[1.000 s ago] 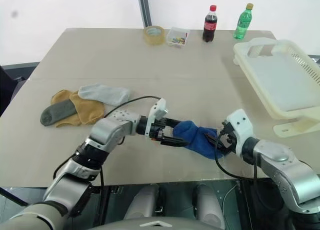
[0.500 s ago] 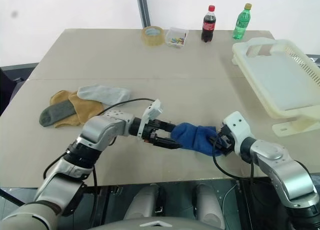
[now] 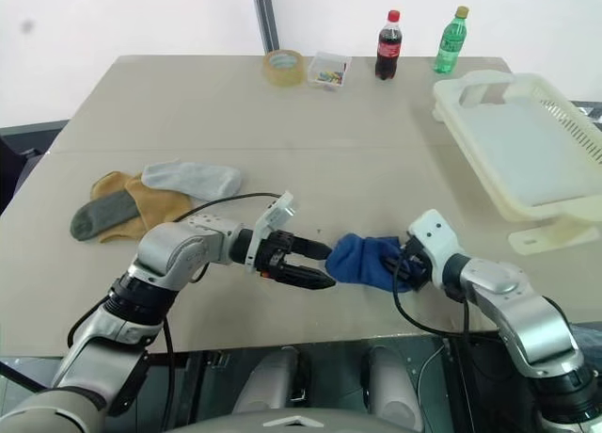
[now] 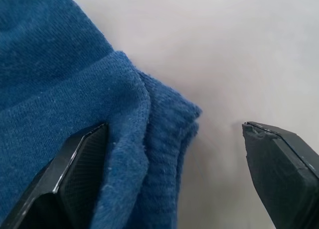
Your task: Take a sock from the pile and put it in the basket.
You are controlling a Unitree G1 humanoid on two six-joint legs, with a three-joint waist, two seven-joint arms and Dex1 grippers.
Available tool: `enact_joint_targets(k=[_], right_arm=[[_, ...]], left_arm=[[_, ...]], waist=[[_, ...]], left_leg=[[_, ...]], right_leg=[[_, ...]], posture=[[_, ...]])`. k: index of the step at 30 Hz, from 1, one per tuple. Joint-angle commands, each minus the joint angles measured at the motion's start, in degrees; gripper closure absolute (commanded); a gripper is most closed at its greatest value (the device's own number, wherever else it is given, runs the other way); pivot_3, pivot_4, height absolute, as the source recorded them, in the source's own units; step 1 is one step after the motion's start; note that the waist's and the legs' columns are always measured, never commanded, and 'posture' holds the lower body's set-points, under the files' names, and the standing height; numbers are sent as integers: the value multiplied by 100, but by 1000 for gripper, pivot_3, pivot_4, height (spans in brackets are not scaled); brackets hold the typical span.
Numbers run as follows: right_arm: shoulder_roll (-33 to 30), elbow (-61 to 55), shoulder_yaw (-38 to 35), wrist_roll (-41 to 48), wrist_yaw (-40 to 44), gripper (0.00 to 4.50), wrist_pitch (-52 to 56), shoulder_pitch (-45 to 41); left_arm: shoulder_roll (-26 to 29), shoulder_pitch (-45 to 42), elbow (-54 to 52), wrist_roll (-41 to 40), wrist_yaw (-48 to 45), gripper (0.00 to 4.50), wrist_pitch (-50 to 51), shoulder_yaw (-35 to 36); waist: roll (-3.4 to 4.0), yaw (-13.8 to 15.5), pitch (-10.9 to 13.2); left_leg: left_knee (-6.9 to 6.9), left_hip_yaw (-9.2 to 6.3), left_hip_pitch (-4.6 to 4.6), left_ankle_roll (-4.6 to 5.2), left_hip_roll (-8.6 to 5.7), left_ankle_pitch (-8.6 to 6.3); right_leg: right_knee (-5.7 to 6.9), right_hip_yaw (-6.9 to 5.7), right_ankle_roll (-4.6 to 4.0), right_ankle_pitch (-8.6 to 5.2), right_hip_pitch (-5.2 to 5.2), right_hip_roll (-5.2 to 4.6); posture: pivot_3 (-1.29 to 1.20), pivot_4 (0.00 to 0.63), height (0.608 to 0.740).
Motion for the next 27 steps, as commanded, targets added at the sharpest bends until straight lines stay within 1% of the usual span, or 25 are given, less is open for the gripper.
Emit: enact_joint_targets(k=[1,4,10,13,15,18,23,25,27], right_arm=[[213,467,787,-350,139,133,28,-187],[496,732,987,-474,236,133,-40,-550],[1077,1419,1290,-757,413,133,-300,-1190],[1278,1693,1335,-838,520,133,-415,-1420],[1339,1770,1316,-840,607,133,-463,-1492],[1272,1724,1247,-839,759,133,-496,-1504],[940,1401,877,-745,914,133,-350,-1364],[806,1281,775,-726,938,133,-299,-1304],[736,1205,718,-734,910,133,-263,-1260]], left_arm=[[34,99,-379,-186,141,222,87,207],[150,273,-586,-283,307,222,199,402],[388,697,-987,-528,685,222,429,861],[398,851,-1097,-632,919,222,510,1056],[349,927,-1160,-693,1037,222,518,1125],[186,944,-1172,-810,1204,222,547,1114],[-204,679,-883,-674,1331,222,354,904],[-205,593,-777,-560,1338,222,307,823],[-35,578,-742,-427,1288,222,200,785]], waist=[[-19,-59,-12],[-23,-162,-15],[-21,-186,-16],[-19,-169,-15],[-19,-155,-16],[-19,-151,-15],[-16,-90,-14],[-15,-21,-13],[-14,5,-13]], left_leg=[[0,0,3,0,2,0],[0,4,17,-1,16,0],[-17,30,51,-2,48,0],[-35,54,82,-2,50,-1],[-36,56,81,-3,48,-1],[-37,65,78,-5,39,-1],[-43,66,73,-5,17,-2],[-46,63,69,-5,9,-2],[-49,63,68,-5,8,-2]], right_leg=[[2,1,0,0,1,1],[8,10,0,0,3,14],[18,34,-7,2,8,37],[18,52,-8,2,21,36],[18,51,-17,6,21,31],[16,53,-29,13,21,14],[13,52,-29,13,20,-6],[9,50,-29,13,18,-10],[6,50,-29,13,18,-10]], posture=[[0,150,740],[0,150,740],[0,150,740],[0,150,740],[0,150,740],[0,150,740],[0,150,740],[0,150,740],[0,150,740]])
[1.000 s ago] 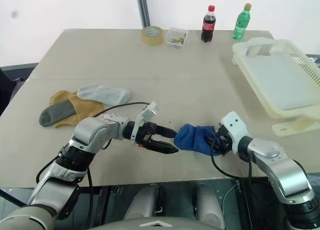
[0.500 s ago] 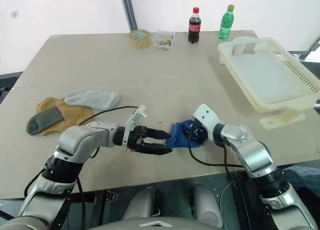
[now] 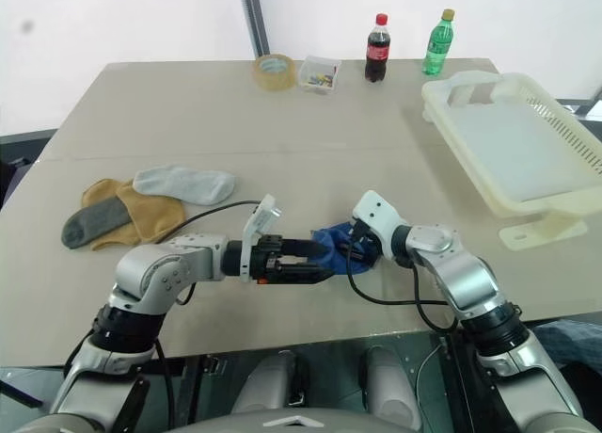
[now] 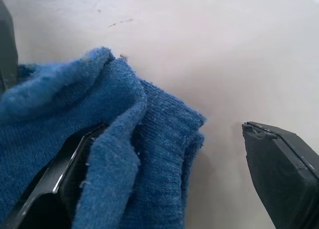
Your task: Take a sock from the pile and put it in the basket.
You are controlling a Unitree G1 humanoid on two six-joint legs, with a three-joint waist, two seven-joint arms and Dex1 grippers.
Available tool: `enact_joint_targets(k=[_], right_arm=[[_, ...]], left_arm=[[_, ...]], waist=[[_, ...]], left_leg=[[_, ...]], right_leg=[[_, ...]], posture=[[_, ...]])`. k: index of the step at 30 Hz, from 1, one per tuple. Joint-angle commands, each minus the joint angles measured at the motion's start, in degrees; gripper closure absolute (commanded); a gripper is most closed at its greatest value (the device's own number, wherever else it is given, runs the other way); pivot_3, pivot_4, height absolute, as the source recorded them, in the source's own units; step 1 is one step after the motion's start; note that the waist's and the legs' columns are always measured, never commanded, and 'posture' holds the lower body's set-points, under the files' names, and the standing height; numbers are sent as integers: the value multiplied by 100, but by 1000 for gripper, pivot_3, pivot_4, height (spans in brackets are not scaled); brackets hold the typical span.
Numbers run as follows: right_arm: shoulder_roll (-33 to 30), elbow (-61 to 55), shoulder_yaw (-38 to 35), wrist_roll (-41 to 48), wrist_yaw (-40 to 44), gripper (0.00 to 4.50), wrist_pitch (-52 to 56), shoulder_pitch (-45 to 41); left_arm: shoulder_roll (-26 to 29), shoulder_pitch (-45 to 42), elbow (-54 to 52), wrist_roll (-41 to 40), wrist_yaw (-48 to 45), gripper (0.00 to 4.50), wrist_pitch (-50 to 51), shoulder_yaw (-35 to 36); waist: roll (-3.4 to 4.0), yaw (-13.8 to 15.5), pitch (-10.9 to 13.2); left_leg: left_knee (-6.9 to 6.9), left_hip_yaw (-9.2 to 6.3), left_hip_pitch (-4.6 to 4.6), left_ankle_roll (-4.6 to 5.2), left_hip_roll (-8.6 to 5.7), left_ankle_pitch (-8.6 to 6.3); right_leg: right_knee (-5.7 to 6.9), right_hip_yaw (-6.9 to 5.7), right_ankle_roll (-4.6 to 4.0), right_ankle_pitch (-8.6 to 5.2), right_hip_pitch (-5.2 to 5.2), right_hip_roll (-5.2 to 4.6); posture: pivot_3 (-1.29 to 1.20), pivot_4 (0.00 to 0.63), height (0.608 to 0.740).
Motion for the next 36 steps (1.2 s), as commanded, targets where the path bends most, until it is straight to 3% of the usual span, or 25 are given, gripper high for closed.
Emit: enact_joint_targets(k=[1,8,20,27,30,36], right_arm=[[-191,-125,-78,-34,35,133,199,203],[-91,-166,-69,-43,-77,133,225,293],[-280,-429,-273,93,-49,133,419,454],[-334,-647,-406,196,-80,133,614,561],[-337,-679,-404,195,-119,133,641,605],[-290,-676,-364,199,-159,133,640,632]], left_arm=[[304,-56,29,204,-109,222,-256,-29],[1068,262,49,425,-500,222,-657,-44],[124,117,-75,-430,-325,222,-110,63],[-146,-77,155,-374,-159,222,-89,13],[46,-7,196,-241,-125,222,-182,116],[1025,448,13,220,-620,222,-556,-212]], waist=[[1,11,0],[3,20,3],[4,37,3],[5,53,3],[6,50,4],[11,17,6]], left_leg=[[-4,-1,-1,0,-3,0],[-16,1,-10,0,-4,0],[-14,-24,-42,1,-11,1],[-5,-48,-68,2,-16,1],[-5,-52,-69,2,-16,1],[-7,-56,-68,1,-11,1]], right_leg=[[-3,0,0,0,-1,-1],[-15,0,1,-1,-12,-7],[-27,-23,2,0,-22,-12],[-45,-44,5,1,-23,-11],[-45,-46,5,1,-22,-8],[-46,-48,3,0,-23,-4]], posture=[[0,150,740],[0,150,740],[0,150,740],[0,150,740],[0,150,740],[0,150,740]])
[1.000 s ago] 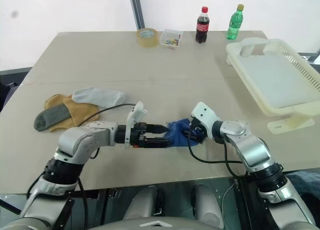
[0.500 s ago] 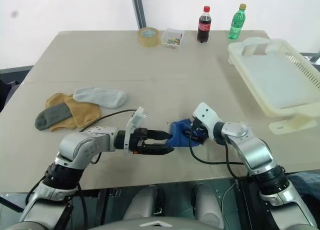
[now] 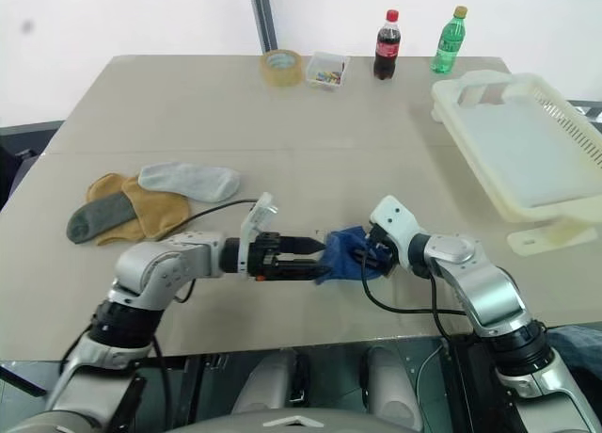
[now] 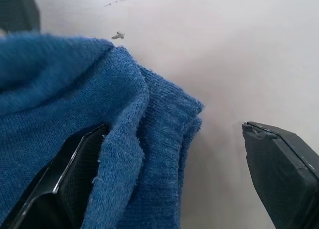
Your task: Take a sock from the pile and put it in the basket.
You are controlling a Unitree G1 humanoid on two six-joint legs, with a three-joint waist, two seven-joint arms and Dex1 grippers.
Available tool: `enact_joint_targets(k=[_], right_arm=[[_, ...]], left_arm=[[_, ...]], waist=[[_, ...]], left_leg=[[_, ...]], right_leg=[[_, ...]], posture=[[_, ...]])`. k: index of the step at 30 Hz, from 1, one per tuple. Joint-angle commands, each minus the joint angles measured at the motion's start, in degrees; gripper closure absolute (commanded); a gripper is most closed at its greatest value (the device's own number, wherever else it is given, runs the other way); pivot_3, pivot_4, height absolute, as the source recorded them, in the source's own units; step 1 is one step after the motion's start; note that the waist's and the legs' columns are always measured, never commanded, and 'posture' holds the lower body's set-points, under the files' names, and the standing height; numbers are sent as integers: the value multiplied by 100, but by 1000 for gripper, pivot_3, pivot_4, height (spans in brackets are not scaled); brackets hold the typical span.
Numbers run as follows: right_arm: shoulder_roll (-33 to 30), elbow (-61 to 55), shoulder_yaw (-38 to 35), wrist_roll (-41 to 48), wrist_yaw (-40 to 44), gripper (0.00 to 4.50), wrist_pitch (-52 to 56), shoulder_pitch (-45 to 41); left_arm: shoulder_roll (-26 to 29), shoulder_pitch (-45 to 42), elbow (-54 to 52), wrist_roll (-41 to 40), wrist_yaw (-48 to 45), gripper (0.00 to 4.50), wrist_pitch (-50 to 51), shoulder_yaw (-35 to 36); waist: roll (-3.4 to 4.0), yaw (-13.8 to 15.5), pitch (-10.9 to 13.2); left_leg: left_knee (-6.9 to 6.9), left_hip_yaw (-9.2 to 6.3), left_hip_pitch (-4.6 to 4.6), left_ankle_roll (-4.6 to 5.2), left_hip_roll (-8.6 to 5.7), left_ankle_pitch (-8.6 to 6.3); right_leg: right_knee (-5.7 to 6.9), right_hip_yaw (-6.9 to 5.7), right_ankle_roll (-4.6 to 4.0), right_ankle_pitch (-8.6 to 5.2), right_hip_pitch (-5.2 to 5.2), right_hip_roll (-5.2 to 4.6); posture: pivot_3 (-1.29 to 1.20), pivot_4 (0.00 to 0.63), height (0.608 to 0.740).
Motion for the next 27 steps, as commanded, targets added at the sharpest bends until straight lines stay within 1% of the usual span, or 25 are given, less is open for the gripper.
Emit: enact_joint_targets(k=[1,3,6,9,12,15,20,24,27], right_arm=[[-46,69,53,-44,-31,133,116,78],[-15,109,77,-52,-29,133,108,49],[12,105,93,-38,-19,133,127,22],[9,78,105,-33,-8,133,151,24],[-23,40,91,-22,13,133,178,33],[-43,-15,70,-5,14,133,204,61],[-85,-195,3,34,3,133,249,151],[-158,-421,-111,9,-64,133,255,216],[-454,-783,-304,3,-33,133,291,368]], left_arm=[[269,166,-248,105,-385,222,-178,-197],[244,158,-324,78,-466,222,-131,-361],[-119,17,-255,24,-411,222,-158,-500],[-555,-148,-207,-431,-284,222,189,-244],[-780,-272,-179,-634,-188,222,319,-54],[-789,-340,-187,-544,-204,222,226,-118],[-953,-485,-71,-444,-211,222,165,-285],[-1159,-603,178,-182,-169,222,-4,-501],[-1097,-645,435,313,-147,222,-209,-919]], waist=[[0,18,0],[-1,43,0],[0,41,-1],[0,37,0],[0,30,0],[1,17,-1],[1,42,-1],[2,44,-1],[3,70,0]], left_leg=[[0,0,0,0,0,0],[1,-6,-1,-1,-1,0],[2,-3,-1,0,-2,0],[2,-5,-2,0,-1,0],[3,-7,-3,0,0,0],[2,-7,-2,0,-1,0],[3,-7,-4,0,-2,0],[3,-6,-3,0,-4,0],[3,-7,-4,0,-5,1]], right_leg=[[0,0,0,0,0,-2],[-5,-9,0,0,4,-7],[-5,-8,1,1,5,-13],[-4,-8,0,0,3,-7],[-2,-7,1,1,2,1],[-2,-6,1,0,2,3],[-4,-5,2,1,3,2],[-3,-4,2,1,3,3],[-3,-5,1,1,3,4]], posture=[[0,150,740],[0,150,740],[0,150,740],[0,150,740],[0,150,740],[0,150,740],[0,150,740],[0,150,740],[0,150,740]])
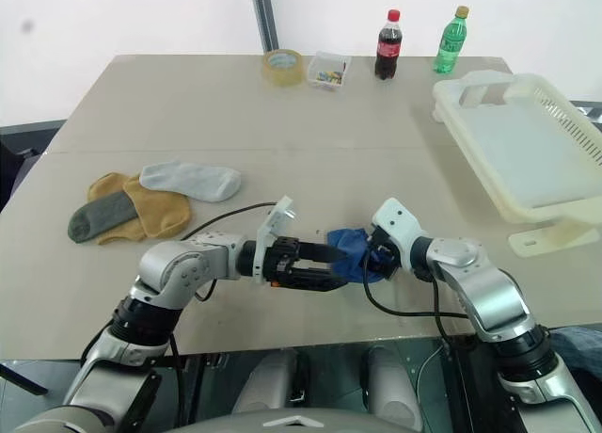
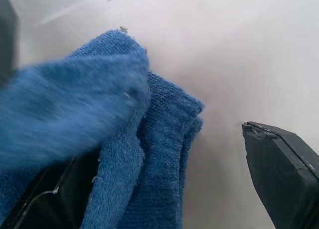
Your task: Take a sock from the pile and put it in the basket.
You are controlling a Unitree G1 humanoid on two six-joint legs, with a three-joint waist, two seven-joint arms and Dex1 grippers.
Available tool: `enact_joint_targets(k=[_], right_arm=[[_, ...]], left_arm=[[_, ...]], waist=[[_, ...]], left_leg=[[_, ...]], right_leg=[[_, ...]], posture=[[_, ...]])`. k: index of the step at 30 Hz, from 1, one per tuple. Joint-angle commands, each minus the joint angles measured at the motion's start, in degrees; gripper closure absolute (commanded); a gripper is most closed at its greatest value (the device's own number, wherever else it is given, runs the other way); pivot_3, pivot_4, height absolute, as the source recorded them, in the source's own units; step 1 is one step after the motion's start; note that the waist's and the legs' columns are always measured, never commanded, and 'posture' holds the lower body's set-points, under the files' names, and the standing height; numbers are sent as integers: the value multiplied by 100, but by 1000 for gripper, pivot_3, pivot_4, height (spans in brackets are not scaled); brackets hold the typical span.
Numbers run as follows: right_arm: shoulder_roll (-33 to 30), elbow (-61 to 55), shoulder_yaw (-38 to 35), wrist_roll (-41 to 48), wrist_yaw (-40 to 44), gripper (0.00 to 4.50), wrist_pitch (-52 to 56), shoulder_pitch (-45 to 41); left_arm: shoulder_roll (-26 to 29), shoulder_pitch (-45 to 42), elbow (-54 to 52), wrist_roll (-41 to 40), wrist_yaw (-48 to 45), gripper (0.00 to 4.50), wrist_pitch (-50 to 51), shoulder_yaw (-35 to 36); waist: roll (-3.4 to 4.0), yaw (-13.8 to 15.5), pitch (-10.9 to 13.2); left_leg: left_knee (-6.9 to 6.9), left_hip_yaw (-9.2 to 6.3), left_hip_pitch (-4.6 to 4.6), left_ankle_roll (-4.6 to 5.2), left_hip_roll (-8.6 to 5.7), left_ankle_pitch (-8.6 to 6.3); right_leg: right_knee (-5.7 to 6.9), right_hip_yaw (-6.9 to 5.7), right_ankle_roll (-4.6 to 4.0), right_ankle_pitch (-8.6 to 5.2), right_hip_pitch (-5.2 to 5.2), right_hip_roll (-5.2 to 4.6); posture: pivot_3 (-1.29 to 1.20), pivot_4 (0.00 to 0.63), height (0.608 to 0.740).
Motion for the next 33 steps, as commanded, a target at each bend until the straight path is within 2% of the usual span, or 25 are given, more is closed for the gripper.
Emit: enact_joint_targets(k=[1,4,7,9,12,15,18,22,27,30,32,33], right_arm=[[-443,-511,-290,40,113,133,90,231],[-861,-1178,-823,604,508,133,347,658],[-883,-1731,-1542,1342,612,133,753,986],[-587,-1800,-1910,1707,326,133,1113,897],[102,-1564,-2058,1984,-353,133,1663,419],[676,-1066,-1755,1890,-872,133,1937,-33],[788,-529,-1196,1605,-989,133,1758,-110],[380,-33,-633,1249,-782,133,1387,217],[-227,28,-287,1186,-309,133,1085,455],[-486,118,60,1044,-92,954,853,454],[-548,222,233,935,-14,1704,688,399],[-542,265,272,912,22,2215,623,351]], left_arm=[[46,-81,238,485,-7,222,-268,-426],[-133,-129,530,687,24,222,-490,-557],[-271,-187,746,811,-17,222,-655,-592],[-293,-207,812,862,-105,222,-749,-616],[-290,-239,874,952,-250,222,-963,-633],[-232,-238,834,1015,-388,222,-1144,-588],[-182,-198,700,1030,-409,222,-1273,-486],[-40,-78,344,973,-345,222,-1336,-274],[601,313,-301,1057,-390,222,-1485,16],[780,474,-430,1003,-358,222,-1536,174],[827,532,-511,1027,-400,222,-1718,222],[781,544,-558,995,-392,222,-1796,268]], waist=[[0,18,0],[2,96,-1],[3,110,-1],[3,98,-2],[8,71,-4],[11,77,-5],[12,96,-5],[16,80,-3],[17,90,-5],[18,94,-6],[13,97,-9],[13,97,-9]], left_leg=[[0,0,0,0,-1,0],[1,0,-2,0,0,0],[2,-5,-4,0,1,0],[6,-5,-3,1,2,0],[20,-6,3,1,8,0],[26,-7,2,1,11,0],[25,-10,-5,0,7,0],[25,-2,-18,5,1,-3],[25,-2,-11,12,4,-7],[24,-7,-7,11,4,-7],[25,-9,-7,11,4,-7],[25,-10,-6,11,4,-7]], right_leg=[[-1,0,0,0,0,0],[-3,0,0,0,1,-1],[-8,-5,0,0,4,-4],[-6,-4,1,0,4,-3],[-1,-4,7,0,9,0],[13,-4,1,1,4,1],[16,-5,-2,1,0,-1],[-3,-1,0,2,0,-6],[-7,-2,3,0,4,-6],[-6,-8,3,0,8,-7],[-7,-12,4,0,11,-10],[-7,-12,4,0,12,-11]], posture=[[0,150,740],[0,150,740],[0,150,740],[0,150,740],[0,150,740],[0,150,740],[0,150,740],[0,150,740],[0,150,740],[0,150,740],[0,150,740],[0,150,740]])
